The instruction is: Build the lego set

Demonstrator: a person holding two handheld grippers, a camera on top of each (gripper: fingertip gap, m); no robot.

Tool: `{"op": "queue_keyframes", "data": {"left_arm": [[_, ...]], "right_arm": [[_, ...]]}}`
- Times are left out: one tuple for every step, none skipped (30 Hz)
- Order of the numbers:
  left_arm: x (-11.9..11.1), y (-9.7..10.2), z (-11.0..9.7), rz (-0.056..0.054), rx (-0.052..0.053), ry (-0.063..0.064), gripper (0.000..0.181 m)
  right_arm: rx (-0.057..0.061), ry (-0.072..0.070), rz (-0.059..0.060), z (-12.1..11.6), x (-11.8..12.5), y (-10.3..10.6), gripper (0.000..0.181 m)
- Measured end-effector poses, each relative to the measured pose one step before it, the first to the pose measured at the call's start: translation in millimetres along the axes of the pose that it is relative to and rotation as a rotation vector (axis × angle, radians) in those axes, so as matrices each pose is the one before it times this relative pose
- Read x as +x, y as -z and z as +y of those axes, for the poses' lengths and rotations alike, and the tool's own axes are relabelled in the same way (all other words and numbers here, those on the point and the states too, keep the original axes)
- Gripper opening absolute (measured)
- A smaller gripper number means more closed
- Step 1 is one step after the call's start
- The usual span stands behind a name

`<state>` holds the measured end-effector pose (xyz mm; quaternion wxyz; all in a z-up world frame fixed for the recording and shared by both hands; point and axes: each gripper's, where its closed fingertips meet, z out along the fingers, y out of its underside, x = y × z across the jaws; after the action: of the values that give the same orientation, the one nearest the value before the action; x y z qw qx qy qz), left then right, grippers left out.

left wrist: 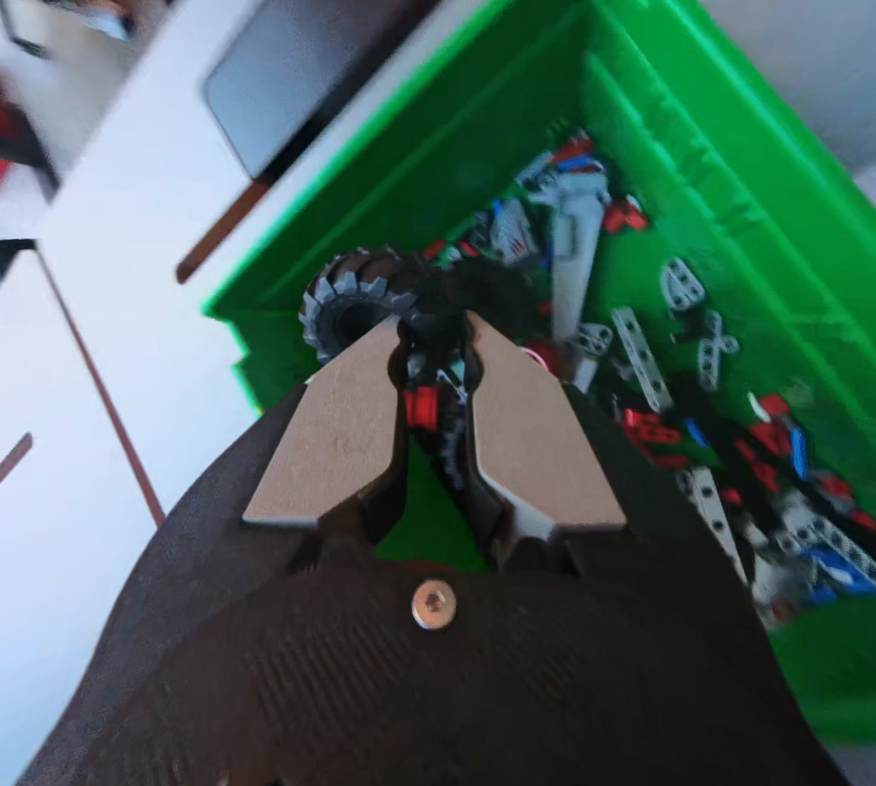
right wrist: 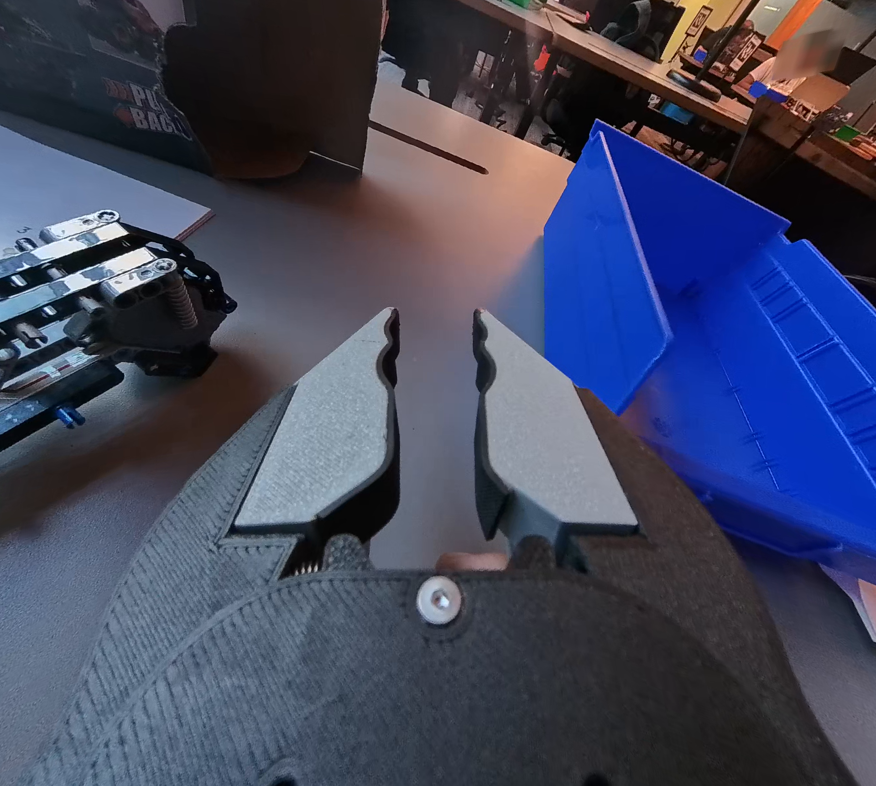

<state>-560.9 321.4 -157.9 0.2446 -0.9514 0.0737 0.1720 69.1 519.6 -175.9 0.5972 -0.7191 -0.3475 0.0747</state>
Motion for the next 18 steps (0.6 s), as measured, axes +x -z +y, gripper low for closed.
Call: {"op": "queue_keyframes", "data": {"left_arm": [[-4.11, 0.48, -5.39, -0.014, 0.0324, 0.0186, 0.016], [1.05, -2.17, -1.46, 0.0066, 0.0089, 0.0078, 0.017], [2.17, -5.49, 1.53, 0.0052, -0.0125, 0.0007, 0.019], [1.98, -6.99, 4.44, -0.0033, -0.0275, -0.0077, 0.022], [1.83, -9.2, 5.97, -0.004, -0.0352, -0.0159, 0.024], [0.16, -8.89, 3.88, -0.0241, -0.025, -0.0214, 0.033], [0.84, -8.02, 5.03, -0.0184, -0.034, -0.0256, 0.034], [-2.59, -4.66, 2.18, -0.036, -0.013, -0.0276, 0.039], [-1.02, 0.93, 0.54, -0.0168, 0.0091, -0.0293, 0.035], [2.65, 2.43, 1.82, 0.0152, -0.0007, -0.0158, 0.031], [5.9, 4.62, 2.3, 0.0531, -0.0034, -0.0035, 0.029], [10.72, 6.4, -1.1, 0.0857, 0.0219, 0.0064, 0.027], [9.55, 7.89, -3.16, 0.0766, 0.0359, 0.0, 0.025], [13.21, 8.96, -1.84, 0.0921, 0.0248, -0.0049, 0.024], [17.1, 9.0, -1.4, 0.1093, 0.0203, -0.0125, 0.023], [17.09, 7.49, 1.18, 0.0961, 0.002, -0.026, 0.022], [9.73, 5.69, 0.75, 0.0412, 0.0046, -0.0255, 0.022], [0.71, 5.39, -3.89, -0.0116, 0.0233, -0.0143, 0.022]], "right_arm": [[-0.0018, 0.0031, 0.0003, 0.19, -0.31, -0.16, 0.028], [-0.0028, 0.0037, 0.0004, 0.38, -0.3, -0.25, 0.028], [-0.003, 0.0035, 0.0012, 0.35, -0.27, -0.29, 0.027], [-0.0021, 0.0033, 0.0007, 0.22, -0.24, -0.14, 0.027], [-0.0008, 0.0026, 0.0006, 0.04, -0.23, 0.06, 0.027], [0.0006, 0.0015, 0.0005, -0.03, -0.05, 0.04, 0.027], [0.0009, 0.0002, -0.0002, -0.08, -0.01, 0.07, 0.027], [0.0009, -0.001, 0.0, -0.13, 0.05, 0.15, 0.026], [0.0009, -0.0011, -0.0004, -0.09, 0.12, 0.12, 0.026], [0.0007, -0.0003, -0.0008, -0.05, -0.17, 0.16, 0.026], [0.0001, 0.0009, -0.0012, -0.05, -0.24, 0.02, 0.026], [-0.0009, 0.0021, -0.0011, 0.14, -0.36, -0.2, 0.026], [-0.0024, 0.0029, -0.0008, 0.26, -0.42, -0.2, 0.026], [-0.0024, 0.0032, -0.0005, 0.21, -0.36, -0.33, 0.025], [-0.0011, 0.0032, 0.0002, 0.08, -0.38, -0.13, 0.025], [-0.0001, 0.0023, 0.0001, -0.02, -0.19, -0.02, 0.025], [0.0003, 0.0008, 0.0, -0.03, -0.06, 0.14, 0.024], [0.0006, -0.0008, -0.0001, -0.13, 0.03, 0.04, 0.024]]}}
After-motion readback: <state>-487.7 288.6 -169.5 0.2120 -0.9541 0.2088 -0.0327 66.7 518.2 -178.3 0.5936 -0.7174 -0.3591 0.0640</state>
